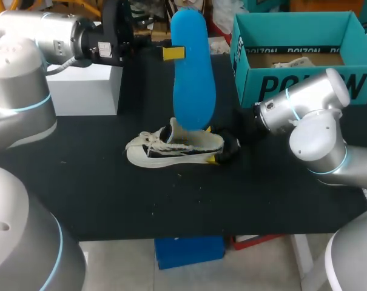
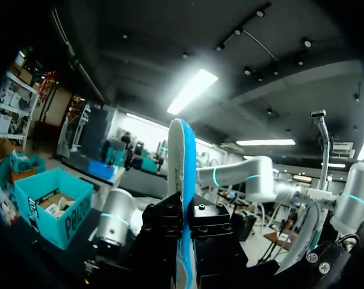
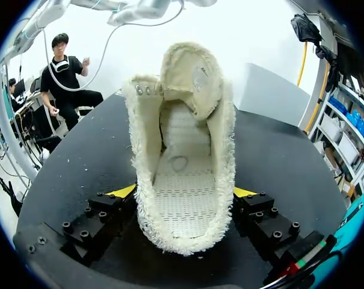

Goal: Take the shoe out of the shoebox, open the shoe tongue, remove and reinsert the insole, then place the shoe into the shoebox

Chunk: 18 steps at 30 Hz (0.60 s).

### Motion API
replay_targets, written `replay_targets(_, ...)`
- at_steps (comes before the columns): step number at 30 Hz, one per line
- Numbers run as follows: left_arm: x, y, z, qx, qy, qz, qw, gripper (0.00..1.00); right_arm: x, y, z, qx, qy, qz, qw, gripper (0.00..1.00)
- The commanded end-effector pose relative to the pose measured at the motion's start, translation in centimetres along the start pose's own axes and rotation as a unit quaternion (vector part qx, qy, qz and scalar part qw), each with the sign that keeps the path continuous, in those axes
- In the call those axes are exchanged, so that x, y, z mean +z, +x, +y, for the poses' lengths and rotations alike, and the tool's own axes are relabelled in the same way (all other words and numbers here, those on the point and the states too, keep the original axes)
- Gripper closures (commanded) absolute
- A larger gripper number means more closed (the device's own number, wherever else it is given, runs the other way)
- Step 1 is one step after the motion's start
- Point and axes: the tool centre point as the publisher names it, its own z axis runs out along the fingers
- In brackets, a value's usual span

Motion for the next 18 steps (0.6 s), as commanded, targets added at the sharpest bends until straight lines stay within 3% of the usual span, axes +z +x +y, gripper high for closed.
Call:
replay_targets(1, 0.1, 0.0, -0.7, 0.002, -0.003, -0.001, 1.000, 1.00, 0.3, 0.0, -0.2, 0.001, 0.001, 0.000, 1.000, 1.00)
replay_targets(13, 0.2, 0.1, -1.2, 0.008, 0.006, -0.005, 1.000, 1.00, 0.3, 0.0, -0.2, 0.001, 0.001, 0.000, 1.000, 1.00)
replay_targets(15, 0.2, 0.1, -1.2, 0.008, 0.006, -0.005, 1.000, 1.00, -0.2, -0.1, -0.2, -0.002, 0.023, 0.009, 1.000, 1.00)
replay_targets(16, 0.2, 0.1, -1.2, 0.008, 0.006, -0.005, 1.000, 1.00, -0.4, -0.1, -0.3, 0.000, 0.027, 0.008, 1.000, 0.55)
replay_targets(17, 0.2, 0.1, -1.2, 0.008, 0.006, -0.005, 1.000, 1.00, -0.7, -0.2, -0.4, 0.001, 0.031, 0.007, 0.999, 0.00)
replay_targets(18, 0.2, 0.1, -1.2, 0.008, 0.006, -0.005, 1.000, 1.00, -1.0, -0.2, -0.4, -0.002, 0.040, 0.012, 0.999, 0.00)
